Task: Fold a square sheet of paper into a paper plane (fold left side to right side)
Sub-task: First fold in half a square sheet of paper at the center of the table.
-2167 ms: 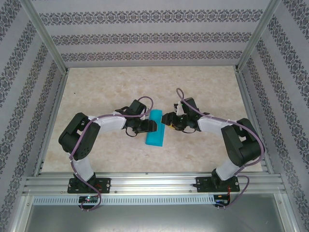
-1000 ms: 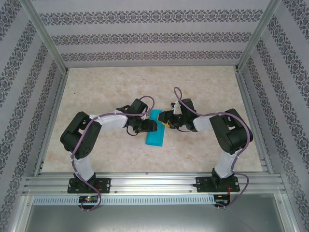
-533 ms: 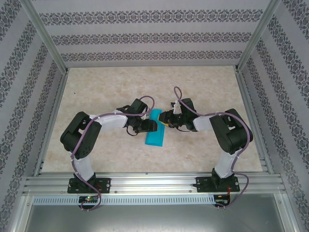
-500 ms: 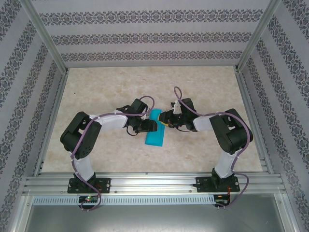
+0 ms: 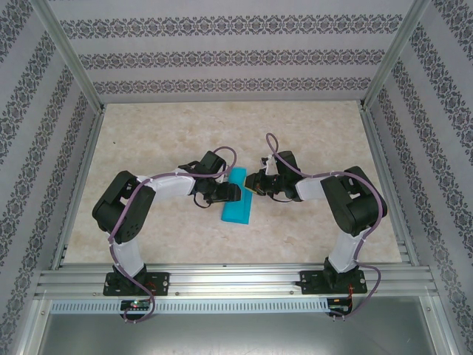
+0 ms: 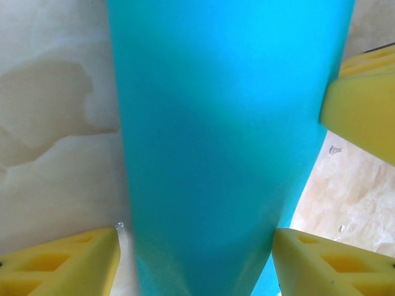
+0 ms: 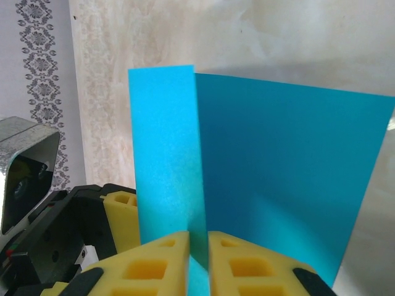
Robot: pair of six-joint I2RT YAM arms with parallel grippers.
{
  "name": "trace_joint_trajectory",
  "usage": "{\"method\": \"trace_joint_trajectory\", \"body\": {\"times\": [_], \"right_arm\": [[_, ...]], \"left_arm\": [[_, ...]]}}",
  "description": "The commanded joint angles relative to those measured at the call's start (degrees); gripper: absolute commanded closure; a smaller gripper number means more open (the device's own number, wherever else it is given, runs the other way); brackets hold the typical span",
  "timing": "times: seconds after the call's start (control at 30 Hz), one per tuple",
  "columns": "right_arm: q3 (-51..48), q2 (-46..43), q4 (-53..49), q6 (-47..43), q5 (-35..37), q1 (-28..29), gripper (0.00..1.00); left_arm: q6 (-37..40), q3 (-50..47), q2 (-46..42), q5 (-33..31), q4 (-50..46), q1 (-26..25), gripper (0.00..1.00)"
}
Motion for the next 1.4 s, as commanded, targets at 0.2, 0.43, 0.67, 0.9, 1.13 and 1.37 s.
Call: {"method": "trace_joint_trajectory", "body": {"times": [0.2, 0.43, 0.67, 0.9, 1.13, 1.37], "right_arm": [[1.16, 0.87, -2.0, -2.83, 0.71, -0.27, 0.93], [0.77, -0.6, -5.46, -4.61, 2.32, -0.81, 0.93], [-0.09, -1.99, -7.24, -5.82, 2.92, -1.69, 0.93], [-0.24, -2.06, -7.58, -5.93, 3.02, -1.85, 0.93], [-0.64, -2.86, -8.23, -6.2, 3.31, -1.85, 0.93], [-0.77, -3.13, -9.09, -6.65, 3.52, -1.85, 0.92]], "left_arm": [[1.41, 0.03, -1.79, 1.06, 2.14, -1.61, 0.31], [1.55, -0.07, -5.46, -1.21, -0.63, -0.91, 0.26], [1.26, -0.65, -6.16, -1.78, -1.19, -0.29, 0.26], [1.32, -0.45, -3.86, -2.42, -1.39, -0.03, 0.28], [1.1, -0.09, -1.48, -1.65, -0.06, 0.06, 0.32], [1.23, 0.22, -0.03, -1.4, 0.21, 0.04, 0.39]]}}
